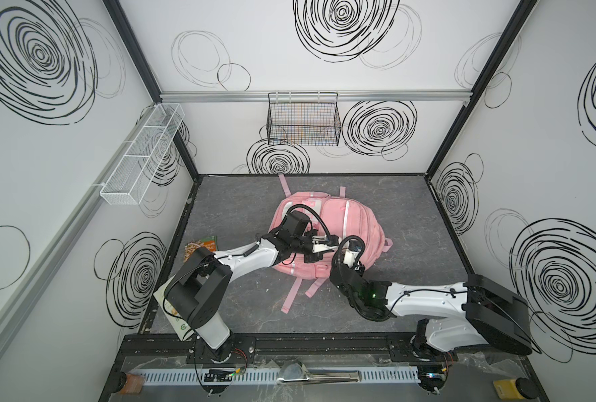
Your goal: Pack the student bag
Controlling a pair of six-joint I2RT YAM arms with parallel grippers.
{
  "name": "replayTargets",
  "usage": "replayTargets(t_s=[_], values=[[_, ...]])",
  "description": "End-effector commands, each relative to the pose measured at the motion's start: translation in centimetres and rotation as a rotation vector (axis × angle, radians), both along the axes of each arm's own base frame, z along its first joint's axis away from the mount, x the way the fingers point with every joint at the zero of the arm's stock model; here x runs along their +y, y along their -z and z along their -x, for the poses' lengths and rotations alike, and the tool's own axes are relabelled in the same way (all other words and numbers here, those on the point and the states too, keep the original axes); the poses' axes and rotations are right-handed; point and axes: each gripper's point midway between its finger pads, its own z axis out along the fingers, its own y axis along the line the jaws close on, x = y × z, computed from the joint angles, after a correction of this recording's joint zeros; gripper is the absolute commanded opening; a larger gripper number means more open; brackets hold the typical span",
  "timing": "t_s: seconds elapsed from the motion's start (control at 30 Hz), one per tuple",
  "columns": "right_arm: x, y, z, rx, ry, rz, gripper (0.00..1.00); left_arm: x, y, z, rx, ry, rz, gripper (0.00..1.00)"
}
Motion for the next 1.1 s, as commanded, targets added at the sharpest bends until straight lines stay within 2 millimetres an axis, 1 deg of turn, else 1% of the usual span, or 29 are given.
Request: replayTargets(t_s=[0.0, 0.1, 0.2, 0.33, 0.47, 0.57, 0.77, 0.93, 1.07], values=[[-2.8, 1.1, -0.3, 0.037, 0.012, 0.049, 0.0, -1.8, -5.4, 2.8, -0.031, 0.153, 0.152, 0.0], [-2.5, 0.6, -0.2, 0.068, -0.096, -0.02, 0.0, -1.4, -4.5, 2.5, -0.059, 0.136, 0.119, 0.0], [-2.7, 0.3, 0.2, 0.109, -0.184, -0.072, 0.0, -1.0, -4.1, 2.1, -0.084, 0.121, 0.095, 0.0], [-3.8, -0.3, 0.4, 0.14, -0.237, -0.129, 0.0, -0.5, -3.6, 1.7, -0.098, 0.107, 0.076, 0.0], [-4.6, -1.4, 0.5, 0.124, -0.269, -0.189, 0.0, -0.3, -3.2, 1.5, -0.105, 0.099, 0.062, 0.0], [-5.1, -1.9, 0.5, 0.138, -0.279, -0.221, 0.0, -0.2, -2.7, 1.6, -0.111, 0.099, 0.043, 0.0], [-6.6, -2.5, 0.3, 0.17, -0.251, -0.228, 0.0, 0.6, -1.5, 1.4, -0.139, 0.09, -0.013, 0.0], [-8.5, -3.2, 0.0, 0.202, -0.219, -0.204, 0.0, 2.3, -0.8, 0.5, -0.185, 0.048, -0.057, 0.0], [-10.3, -2.8, 0.0, 0.231, -0.189, -0.147, 0.0, 4.3, -0.4, -0.5, -0.227, 0.009, -0.099, 0.0]])
